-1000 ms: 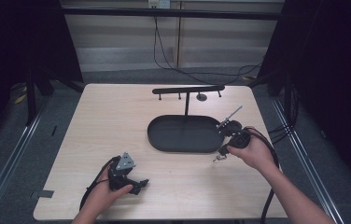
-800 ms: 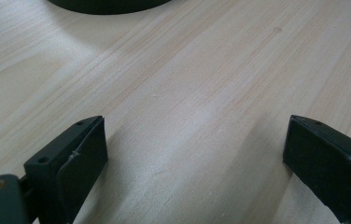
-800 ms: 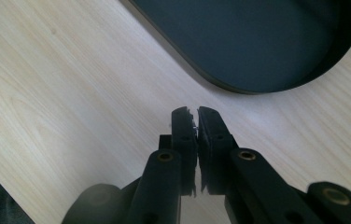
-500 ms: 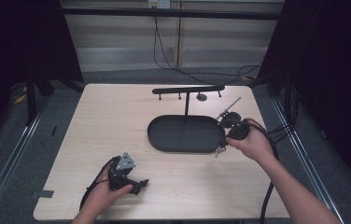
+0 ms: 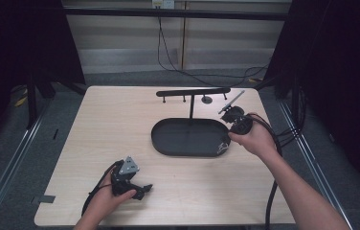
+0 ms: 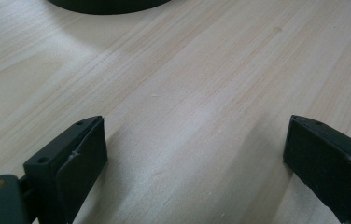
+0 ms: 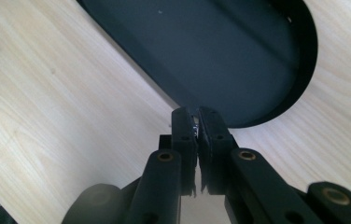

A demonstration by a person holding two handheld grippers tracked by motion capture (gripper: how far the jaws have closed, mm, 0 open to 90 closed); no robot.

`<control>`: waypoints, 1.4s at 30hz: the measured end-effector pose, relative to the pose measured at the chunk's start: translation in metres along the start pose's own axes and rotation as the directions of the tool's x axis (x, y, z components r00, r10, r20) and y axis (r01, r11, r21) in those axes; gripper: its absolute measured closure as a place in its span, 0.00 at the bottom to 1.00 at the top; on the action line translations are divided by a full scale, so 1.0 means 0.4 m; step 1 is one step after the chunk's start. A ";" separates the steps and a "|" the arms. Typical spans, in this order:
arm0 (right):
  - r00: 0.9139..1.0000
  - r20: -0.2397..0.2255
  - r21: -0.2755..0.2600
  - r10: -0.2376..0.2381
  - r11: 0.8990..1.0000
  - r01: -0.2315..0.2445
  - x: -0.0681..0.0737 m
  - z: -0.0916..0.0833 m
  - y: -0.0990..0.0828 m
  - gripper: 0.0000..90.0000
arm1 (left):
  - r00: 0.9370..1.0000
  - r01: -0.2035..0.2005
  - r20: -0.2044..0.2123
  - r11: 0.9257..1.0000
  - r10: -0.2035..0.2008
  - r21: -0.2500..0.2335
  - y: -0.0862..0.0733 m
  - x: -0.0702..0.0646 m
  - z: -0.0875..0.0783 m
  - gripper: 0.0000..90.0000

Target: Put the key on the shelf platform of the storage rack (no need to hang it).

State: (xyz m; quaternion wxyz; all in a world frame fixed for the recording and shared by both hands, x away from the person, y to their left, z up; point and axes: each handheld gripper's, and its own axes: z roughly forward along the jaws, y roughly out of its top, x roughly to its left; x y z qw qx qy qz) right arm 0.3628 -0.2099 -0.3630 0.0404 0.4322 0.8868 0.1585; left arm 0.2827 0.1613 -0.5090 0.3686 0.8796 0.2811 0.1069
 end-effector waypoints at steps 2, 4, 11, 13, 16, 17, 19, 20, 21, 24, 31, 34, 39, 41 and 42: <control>1.000 0.005 0.000 0.000 1.000 0.000 -0.002 -0.001 0.007 0.96 | 1.000 -0.003 -0.004 1.000 0.003 0.000 0.000 0.000 0.000 0.07; 1.000 0.003 -0.003 0.002 1.000 -0.002 -0.005 0.001 0.013 0.96 | 1.000 -0.005 -0.006 1.000 0.005 0.000 0.000 0.001 -0.001 0.07; 1.000 0.014 -0.006 0.014 1.000 -0.014 -0.020 -0.001 0.029 0.96 | 1.000 0.008 -0.003 1.000 -0.008 -0.008 0.000 -0.001 0.001 0.07; 1.000 0.021 -0.009 0.021 1.000 -0.021 -0.022 -0.004 0.033 0.96 | 1.000 0.005 -0.004 1.000 -0.005 -0.009 0.000 -0.001 0.001 0.07; 0.999 0.028 -0.012 0.022 1.000 -0.021 -0.028 -0.005 0.039 0.96 | 1.000 0.005 -0.003 1.000 -0.005 -0.009 0.000 -0.001 0.001 0.07; 0.999 0.031 -0.013 0.019 1.000 -0.019 -0.031 -0.004 0.040 0.96 | 1.000 0.006 -0.004 1.000 -0.006 -0.009 0.000 -0.001 0.001 0.07; 0.999 0.032 -0.015 0.023 1.000 -0.023 -0.037 0.000 0.042 0.96 | 1.000 0.005 -0.003 1.000 -0.005 -0.009 0.000 -0.001 0.001 0.07; 0.999 0.030 -0.011 0.033 0.999 -0.033 -0.038 0.002 0.043 0.96 | 1.000 0.003 -0.005 1.000 -0.003 -0.009 0.000 -0.001 0.001 0.07; 0.999 0.031 -0.016 0.036 0.999 -0.035 -0.041 0.006 0.045 0.96 | 1.000 0.006 -0.002 1.000 -0.006 -0.009 0.000 -0.001 0.001 0.07; 0.999 0.029 -0.020 0.040 0.999 -0.039 -0.049 0.013 0.050 0.96 | 1.000 0.006 -0.002 1.000 -0.006 -0.009 0.000 -0.001 0.001 0.07; 0.998 0.039 -0.021 0.051 0.999 -0.050 -0.058 0.028 0.060 0.96 | 1.000 0.007 -0.001 1.000 -0.007 -0.009 0.000 -0.001 0.001 0.07; 0.998 0.038 -0.023 0.054 0.998 -0.054 -0.065 0.034 0.063 0.96 | 1.000 0.006 -0.001 1.000 -0.006 -0.009 0.000 -0.001 0.001 0.07; 0.997 0.043 -0.023 0.064 0.998 -0.063 -0.074 0.044 0.068 0.96 | 1.000 0.004 -0.004 1.000 -0.004 -0.009 0.000 -0.001 0.001 0.07; 0.997 0.046 -0.014 0.062 0.998 -0.061 -0.075 0.050 0.070 0.96 | 1.000 0.008 -0.001 1.000 -0.008 -0.010 0.000 -0.001 0.001 0.07; 0.997 0.049 -0.009 0.063 0.998 -0.062 -0.075 0.053 0.071 0.96 | 1.000 0.005 -0.004 1.000 -0.005 -0.009 0.000 -0.001 0.001 0.07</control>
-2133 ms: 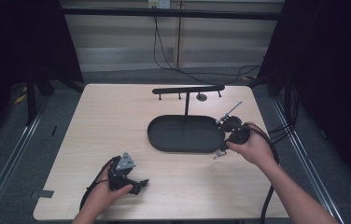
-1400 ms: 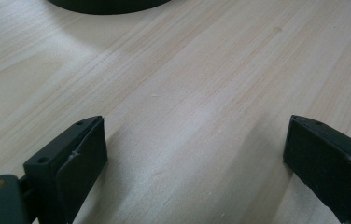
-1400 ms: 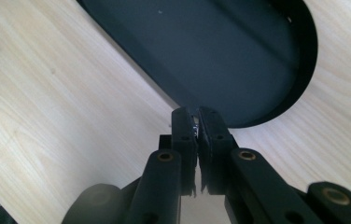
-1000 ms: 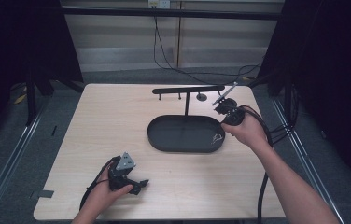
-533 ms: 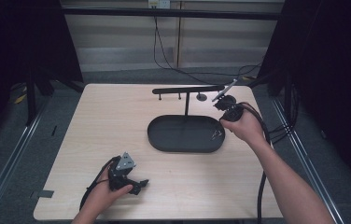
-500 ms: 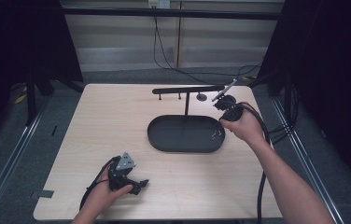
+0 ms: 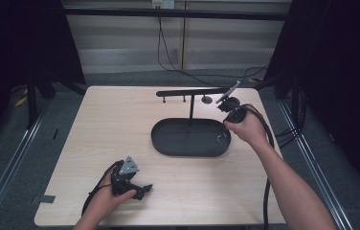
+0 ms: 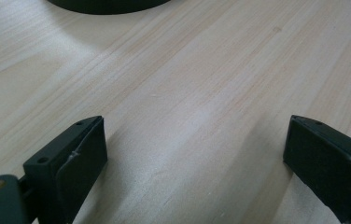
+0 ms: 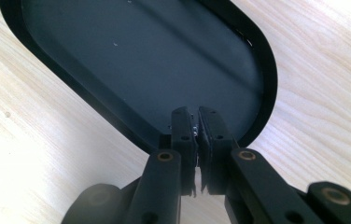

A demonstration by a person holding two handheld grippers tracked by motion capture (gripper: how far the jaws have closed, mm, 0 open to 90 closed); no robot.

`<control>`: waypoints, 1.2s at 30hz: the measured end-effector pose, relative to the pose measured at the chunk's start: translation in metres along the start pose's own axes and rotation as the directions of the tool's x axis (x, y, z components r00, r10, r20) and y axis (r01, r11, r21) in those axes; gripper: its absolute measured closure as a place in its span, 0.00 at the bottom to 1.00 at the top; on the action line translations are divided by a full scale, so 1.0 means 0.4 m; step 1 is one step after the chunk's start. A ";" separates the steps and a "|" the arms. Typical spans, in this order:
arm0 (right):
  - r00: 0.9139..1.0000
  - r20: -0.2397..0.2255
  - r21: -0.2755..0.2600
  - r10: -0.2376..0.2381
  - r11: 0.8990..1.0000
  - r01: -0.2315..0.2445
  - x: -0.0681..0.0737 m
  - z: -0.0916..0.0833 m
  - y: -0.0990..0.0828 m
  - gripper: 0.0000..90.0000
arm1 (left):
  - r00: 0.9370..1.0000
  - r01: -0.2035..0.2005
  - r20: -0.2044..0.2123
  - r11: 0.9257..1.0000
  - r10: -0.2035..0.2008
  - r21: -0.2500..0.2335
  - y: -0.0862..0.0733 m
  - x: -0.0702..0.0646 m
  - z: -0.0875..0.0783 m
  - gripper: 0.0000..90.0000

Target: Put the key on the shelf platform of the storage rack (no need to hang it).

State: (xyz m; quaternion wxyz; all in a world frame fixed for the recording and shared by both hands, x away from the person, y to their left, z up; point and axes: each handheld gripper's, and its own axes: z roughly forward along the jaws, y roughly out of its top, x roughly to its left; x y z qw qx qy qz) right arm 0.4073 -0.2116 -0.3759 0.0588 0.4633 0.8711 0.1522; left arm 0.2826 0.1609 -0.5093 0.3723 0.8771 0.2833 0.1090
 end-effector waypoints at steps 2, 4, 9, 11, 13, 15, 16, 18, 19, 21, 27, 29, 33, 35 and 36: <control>1.000 0.001 0.002 -0.002 1.000 0.002 0.001 0.004 0.003 0.96 | 1.000 0.002 0.003 1.000 -0.002 0.001 0.000 0.000 0.000 0.07; 1.000 0.005 0.007 -0.003 1.000 0.003 0.001 0.010 0.006 0.96 | 1.000 0.003 0.003 1.000 -0.003 0.001 0.000 0.000 0.000 0.06; 1.000 0.011 0.011 -0.004 1.000 0.004 0.000 0.020 0.009 0.96 | 1.000 0.002 0.003 1.000 -0.002 0.000 0.000 0.000 0.000 0.06; 1.000 0.010 0.011 -0.001 1.000 0.001 -0.001 0.023 0.010 0.96 | 1.000 0.002 0.004 1.000 -0.002 0.001 0.000 0.000 0.000 0.06; 1.000 0.007 0.013 0.001 1.000 -0.001 -0.001 0.027 0.012 0.96 | 1.000 0.003 0.004 1.000 -0.003 0.002 0.000 0.000 0.000 0.06; 1.000 0.008 0.011 0.003 1.000 -0.003 0.000 0.031 0.014 0.96 | 1.000 0.002 0.004 1.000 -0.002 0.000 0.000 0.000 0.000 0.06; 1.000 0.011 0.013 0.001 1.000 -0.001 0.000 0.032 0.014 0.96 | 1.000 0.003 0.005 1.000 -0.003 0.001 0.000 0.000 0.000 0.06; 1.000 0.011 0.011 0.006 1.000 -0.006 0.000 0.036 0.015 0.96 | 1.000 0.002 0.004 1.000 -0.002 0.002 0.000 0.000 0.000 0.06; 1.000 0.011 0.009 0.006 1.000 -0.006 0.000 0.038 0.015 0.96 | 1.000 0.003 0.005 1.000 -0.003 0.002 0.000 0.000 0.000 0.06; 1.000 0.014 0.006 0.005 1.000 -0.005 -0.001 0.042 0.016 0.96 | 1.000 0.003 0.005 1.000 -0.003 0.002 0.000 0.000 0.000 0.06; 1.000 0.013 0.006 0.001 1.000 -0.001 0.002 0.060 0.017 0.96 | 1.000 0.001 0.004 1.000 -0.001 0.001 0.000 0.000 0.000 0.06; 1.000 0.013 0.006 0.000 1.000 0.000 0.005 0.066 0.017 0.96 | 1.000 -0.003 0.003 1.000 0.003 0.001 0.000 0.000 0.000 0.06; 1.000 0.008 0.009 0.000 1.000 0.000 0.010 0.081 0.018 0.96 | 1.000 0.001 0.004 1.000 -0.001 0.002 0.000 0.000 0.000 0.06; 1.000 0.012 0.004 -0.001 1.000 0.001 0.010 0.087 0.017 0.96 | 1.000 -0.002 0.002 1.000 0.002 0.004 0.000 0.000 0.000 0.06; 1.000 0.010 0.004 0.001 1.000 -0.001 0.011 0.091 0.017 0.96 | 1.000 0.003 0.004 1.000 -0.003 0.003 0.000 -0.001 0.000 0.06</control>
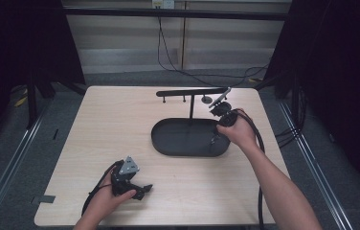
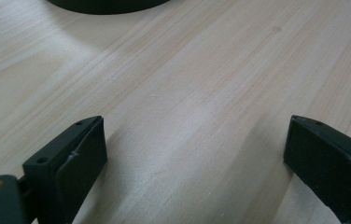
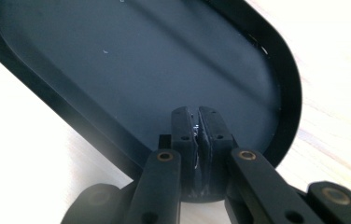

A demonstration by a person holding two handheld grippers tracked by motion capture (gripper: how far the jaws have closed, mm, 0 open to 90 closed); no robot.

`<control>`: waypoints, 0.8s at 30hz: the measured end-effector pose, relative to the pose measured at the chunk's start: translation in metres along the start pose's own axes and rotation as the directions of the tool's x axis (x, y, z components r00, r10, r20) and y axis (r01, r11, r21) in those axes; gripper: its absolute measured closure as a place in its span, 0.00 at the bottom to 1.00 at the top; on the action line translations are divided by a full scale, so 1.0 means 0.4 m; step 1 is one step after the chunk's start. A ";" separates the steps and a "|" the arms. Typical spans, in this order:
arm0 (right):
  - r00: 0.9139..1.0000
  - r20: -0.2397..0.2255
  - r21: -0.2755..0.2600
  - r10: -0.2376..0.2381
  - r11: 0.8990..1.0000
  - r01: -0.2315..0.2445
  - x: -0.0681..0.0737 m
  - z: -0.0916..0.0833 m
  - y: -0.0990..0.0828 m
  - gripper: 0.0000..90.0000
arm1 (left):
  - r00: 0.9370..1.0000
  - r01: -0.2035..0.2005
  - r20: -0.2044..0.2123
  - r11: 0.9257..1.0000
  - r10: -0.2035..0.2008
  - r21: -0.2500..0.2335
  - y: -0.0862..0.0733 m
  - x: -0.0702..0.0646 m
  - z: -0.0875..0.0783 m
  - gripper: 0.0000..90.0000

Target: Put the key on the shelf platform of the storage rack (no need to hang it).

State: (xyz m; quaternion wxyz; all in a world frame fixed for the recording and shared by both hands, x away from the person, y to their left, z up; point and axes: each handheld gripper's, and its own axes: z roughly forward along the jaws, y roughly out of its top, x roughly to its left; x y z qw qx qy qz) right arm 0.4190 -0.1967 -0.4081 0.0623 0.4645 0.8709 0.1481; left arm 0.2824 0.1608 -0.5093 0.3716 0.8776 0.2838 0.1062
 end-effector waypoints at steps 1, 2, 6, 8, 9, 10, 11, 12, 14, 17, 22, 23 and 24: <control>1.000 -0.001 0.001 -0.003 1.000 0.003 0.000 0.003 0.000 0.96 | 1.000 -0.004 -0.002 1.000 0.004 0.001 0.000 0.001 0.000 0.06; 1.000 -0.005 0.000 0.000 1.000 0.000 0.000 0.007 -0.001 0.96 | 1.000 -0.004 -0.002 1.000 0.004 0.001 0.000 0.001 0.000 0.06; 1.000 -0.012 0.009 -0.007 1.000 0.007 0.004 0.021 -0.005 0.96 | 1.000 -0.016 -0.001 1.000 0.016 0.009 0.001 0.002 -0.002 0.06; 1.000 -0.013 0.018 -0.002 1.000 0.002 0.009 0.026 -0.008 0.96 | 1.000 -0.015 -0.001 1.000 0.015 0.009 0.001 0.002 -0.001 0.06; 1.000 -0.009 0.019 -0.010 1.000 0.010 0.008 0.028 -0.009 0.96 | 1.000 -0.014 -0.001 1.000 0.014 0.009 0.001 0.002 -0.001 0.06; 1.000 -0.010 0.020 -0.010 1.000 0.010 0.009 0.030 -0.011 0.96 | 1.000 -0.015 -0.001 1.000 0.015 0.009 0.001 0.002 -0.001 0.06; 1.000 -0.012 0.023 -0.010 1.000 0.010 0.009 0.032 -0.012 0.96 | 1.000 -0.015 -0.001 1.000 0.015 0.008 0.000 0.002 -0.001 0.06; 1.000 -0.011 0.022 -0.010 1.000 0.011 0.008 0.034 -0.014 0.96 | 1.000 -0.014 -0.001 1.000 0.015 0.009 0.001 0.002 -0.001 0.06; 1.000 -0.006 0.026 -0.009 1.000 0.009 0.008 0.037 -0.017 0.96 | 1.000 -0.015 -0.001 1.000 0.015 0.009 0.001 0.002 -0.001 0.06; 1.000 -0.007 0.024 -0.004 1.000 0.005 0.006 0.042 -0.020 0.96 | 1.000 -0.015 -0.001 1.000 0.015 0.009 0.001 0.002 -0.001 0.06; 1.000 -0.007 0.020 -0.008 1.000 0.008 0.006 0.050 -0.020 0.96 | 1.000 -0.015 -0.001 1.000 0.015 0.009 0.001 0.002 -0.001 0.06; 1.000 -0.007 0.017 -0.009 1.000 0.009 0.006 0.051 -0.019 0.96 | 1.000 -0.015 -0.001 1.000 0.015 0.009 0.001 0.002 -0.001 0.06; 1.000 -0.006 0.015 -0.006 1.000 0.006 0.007 0.051 -0.018 0.96 | 1.000 -0.015 -0.001 1.000 0.015 0.009 0.001 0.002 -0.001 0.06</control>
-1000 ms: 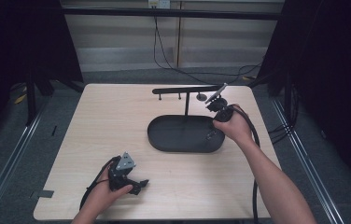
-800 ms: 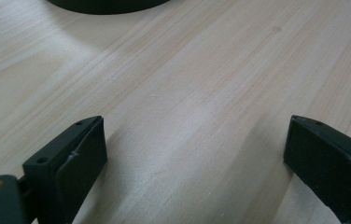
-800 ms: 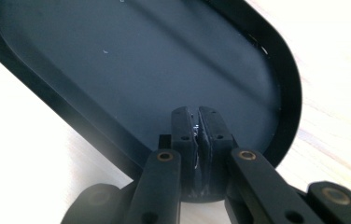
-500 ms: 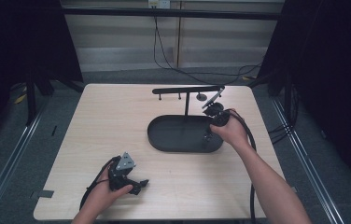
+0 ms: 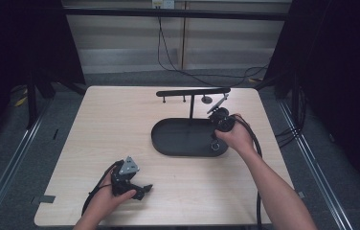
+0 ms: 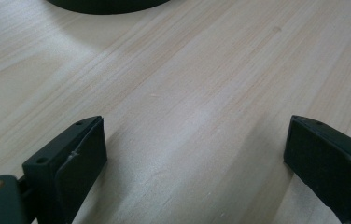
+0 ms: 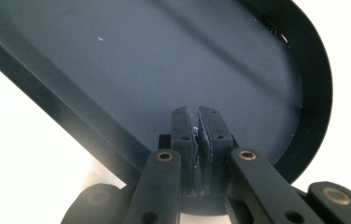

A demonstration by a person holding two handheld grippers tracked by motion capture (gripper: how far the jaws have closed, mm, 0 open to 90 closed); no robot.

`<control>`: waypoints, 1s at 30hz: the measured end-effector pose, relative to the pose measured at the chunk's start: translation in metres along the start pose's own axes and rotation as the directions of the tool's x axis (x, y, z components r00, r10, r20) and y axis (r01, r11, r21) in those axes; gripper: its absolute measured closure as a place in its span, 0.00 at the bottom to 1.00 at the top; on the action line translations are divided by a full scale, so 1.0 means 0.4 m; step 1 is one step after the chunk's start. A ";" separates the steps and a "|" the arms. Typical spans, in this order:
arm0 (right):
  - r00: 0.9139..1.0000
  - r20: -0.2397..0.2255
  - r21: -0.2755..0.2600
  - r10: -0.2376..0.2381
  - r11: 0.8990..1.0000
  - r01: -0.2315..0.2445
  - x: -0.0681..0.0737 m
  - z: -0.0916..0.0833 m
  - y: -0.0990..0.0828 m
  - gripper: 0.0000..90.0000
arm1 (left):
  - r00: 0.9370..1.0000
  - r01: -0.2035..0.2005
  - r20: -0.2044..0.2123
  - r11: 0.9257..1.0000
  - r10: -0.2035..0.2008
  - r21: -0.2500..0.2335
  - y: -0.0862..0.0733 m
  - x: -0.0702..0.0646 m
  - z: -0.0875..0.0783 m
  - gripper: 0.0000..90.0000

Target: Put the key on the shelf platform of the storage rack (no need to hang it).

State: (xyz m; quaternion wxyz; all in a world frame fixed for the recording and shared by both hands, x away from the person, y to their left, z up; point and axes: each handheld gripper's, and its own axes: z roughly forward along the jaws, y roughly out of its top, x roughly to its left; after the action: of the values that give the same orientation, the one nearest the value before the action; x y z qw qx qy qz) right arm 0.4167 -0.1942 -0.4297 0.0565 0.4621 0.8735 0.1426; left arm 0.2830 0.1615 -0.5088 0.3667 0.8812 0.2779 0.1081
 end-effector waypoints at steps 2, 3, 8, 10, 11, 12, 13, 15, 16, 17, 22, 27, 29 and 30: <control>1.000 0.002 -0.005 -0.005 1.000 0.005 0.000 0.001 0.002 0.96 | 1.000 0.000 0.000 1.000 0.000 0.000 0.000 0.000 0.000 0.06; 1.000 0.003 -0.007 -0.003 1.000 0.003 0.001 0.001 0.003 0.96 | 1.000 0.000 0.000 1.000 0.000 0.000 0.000 0.000 0.000 0.06; 1.000 0.007 -0.018 -0.004 1.000 0.004 0.003 0.004 0.009 0.96 | 1.000 0.000 0.000 1.000 0.000 0.000 0.000 0.000 0.000 0.06; 1.000 0.008 -0.023 -0.007 1.000 0.007 0.003 0.005 0.011 0.96 | 1.000 0.000 0.000 1.000 0.000 0.000 0.000 0.000 0.000 0.06; 1.000 0.009 -0.022 -0.004 1.000 0.004 0.004 0.005 0.012 0.96 | 1.000 0.000 0.000 1.000 0.000 0.000 0.000 0.000 0.000 0.06; 1.000 0.011 -0.027 -0.007 1.000 0.007 0.004 0.006 0.013 0.96 | 1.000 0.000 0.000 1.000 0.000 0.000 0.000 0.000 0.000 0.06; 1.000 0.010 -0.034 -0.009 0.999 0.010 0.003 0.007 0.014 0.95 | 1.000 0.000 0.000 1.000 0.000 0.000 0.000 0.000 0.000 0.06; 1.000 0.013 -0.043 -0.013 0.999 0.013 0.003 0.009 0.014 0.95 | 1.000 0.000 0.000 1.000 0.000 0.000 0.000 0.000 0.000 0.06; 1.000 0.012 -0.046 -0.013 0.999 0.014 0.002 0.011 0.015 0.95 | 1.000 0.000 0.000 1.000 0.000 0.000 0.000 0.000 0.000 0.06; 1.000 0.012 -0.047 -0.014 0.999 0.014 0.002 0.011 0.015 0.95 | 1.000 0.000 0.000 1.000 0.000 0.000 0.000 0.000 0.000 0.06; 1.000 0.017 -0.050 -0.016 0.999 0.017 0.002 0.013 0.015 0.92 | 1.000 0.000 0.000 1.000 0.000 0.000 0.000 0.000 0.000 0.06; 1.000 0.022 -0.054 -0.016 0.998 0.017 -0.001 0.018 0.011 0.88 | 1.000 0.000 0.000 1.000 0.000 0.000 0.000 0.000 0.000 0.06; 1.000 0.023 -0.051 -0.017 0.999 0.018 -0.002 0.020 0.009 0.88 | 1.000 0.000 0.001 1.000 0.000 0.000 0.000 0.000 0.000 0.06; 0.999 0.027 -0.046 -0.019 0.999 0.020 -0.003 0.020 0.008 0.87 | 1.000 -0.001 0.002 1.000 0.001 0.001 0.000 0.000 0.000 0.06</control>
State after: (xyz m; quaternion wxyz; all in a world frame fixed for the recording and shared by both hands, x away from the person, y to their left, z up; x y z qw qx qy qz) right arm 0.4219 -0.1919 -0.4362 0.0801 0.4539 0.8736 0.1560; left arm 0.2830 0.1613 -0.5088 0.3664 0.8817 0.2773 0.1073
